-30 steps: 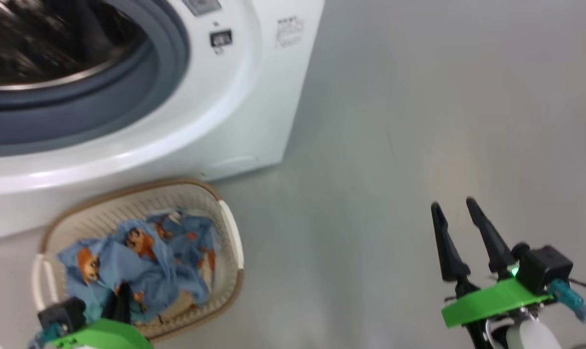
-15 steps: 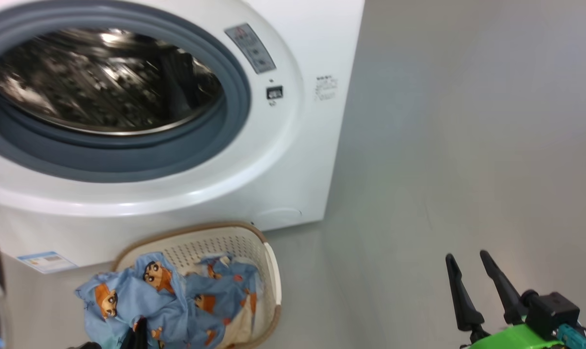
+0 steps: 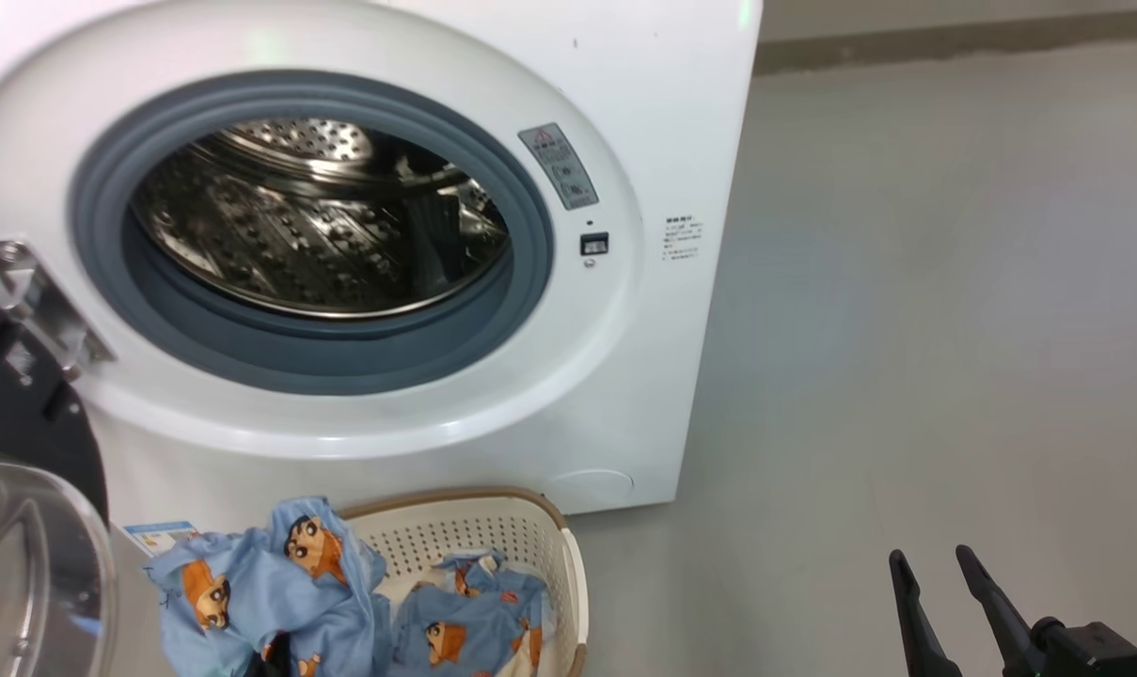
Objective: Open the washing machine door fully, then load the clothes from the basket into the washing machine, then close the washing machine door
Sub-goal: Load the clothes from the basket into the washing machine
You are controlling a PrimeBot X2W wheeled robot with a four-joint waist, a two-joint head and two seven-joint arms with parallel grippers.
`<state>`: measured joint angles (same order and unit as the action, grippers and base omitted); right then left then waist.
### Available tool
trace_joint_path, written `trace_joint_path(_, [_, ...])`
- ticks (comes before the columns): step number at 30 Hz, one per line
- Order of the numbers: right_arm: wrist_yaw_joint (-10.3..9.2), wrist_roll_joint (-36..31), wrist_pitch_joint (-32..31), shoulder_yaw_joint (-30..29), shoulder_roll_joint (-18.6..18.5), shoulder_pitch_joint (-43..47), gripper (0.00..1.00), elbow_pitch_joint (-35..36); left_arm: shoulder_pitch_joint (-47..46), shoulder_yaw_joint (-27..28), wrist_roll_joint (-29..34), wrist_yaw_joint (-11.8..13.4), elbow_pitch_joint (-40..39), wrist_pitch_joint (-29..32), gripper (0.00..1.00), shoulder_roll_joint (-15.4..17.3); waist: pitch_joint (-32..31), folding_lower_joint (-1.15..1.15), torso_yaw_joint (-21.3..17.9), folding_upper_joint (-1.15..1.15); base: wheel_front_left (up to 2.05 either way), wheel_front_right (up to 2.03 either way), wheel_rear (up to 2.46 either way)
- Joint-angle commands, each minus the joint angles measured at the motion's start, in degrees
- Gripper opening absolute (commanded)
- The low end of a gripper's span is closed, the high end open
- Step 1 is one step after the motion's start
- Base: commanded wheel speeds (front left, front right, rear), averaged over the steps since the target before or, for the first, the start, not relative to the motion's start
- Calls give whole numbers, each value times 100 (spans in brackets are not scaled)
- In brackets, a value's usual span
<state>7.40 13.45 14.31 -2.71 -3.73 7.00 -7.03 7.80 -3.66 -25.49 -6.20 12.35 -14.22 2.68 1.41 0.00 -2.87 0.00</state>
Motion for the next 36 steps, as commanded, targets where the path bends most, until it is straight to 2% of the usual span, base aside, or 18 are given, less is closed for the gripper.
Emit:
trace_joint_path(1, [9,-63,69,113,-77,-68,100,160,-45,148,31,53,-243,-77,0,22,-135,0,100,0,0,0,0])
trace_joint_path(14, [9,-84,69,29,-122,44,100,175,229,30,179,210,-809,-78,0,21,-309,0,159,0,0,0,0])
trace_joint_path(36, [9,-95,69,70,-43,47,100,161,262,-35,215,236,-1058,-78,0,21,-280,0,186,0,0,0,0])
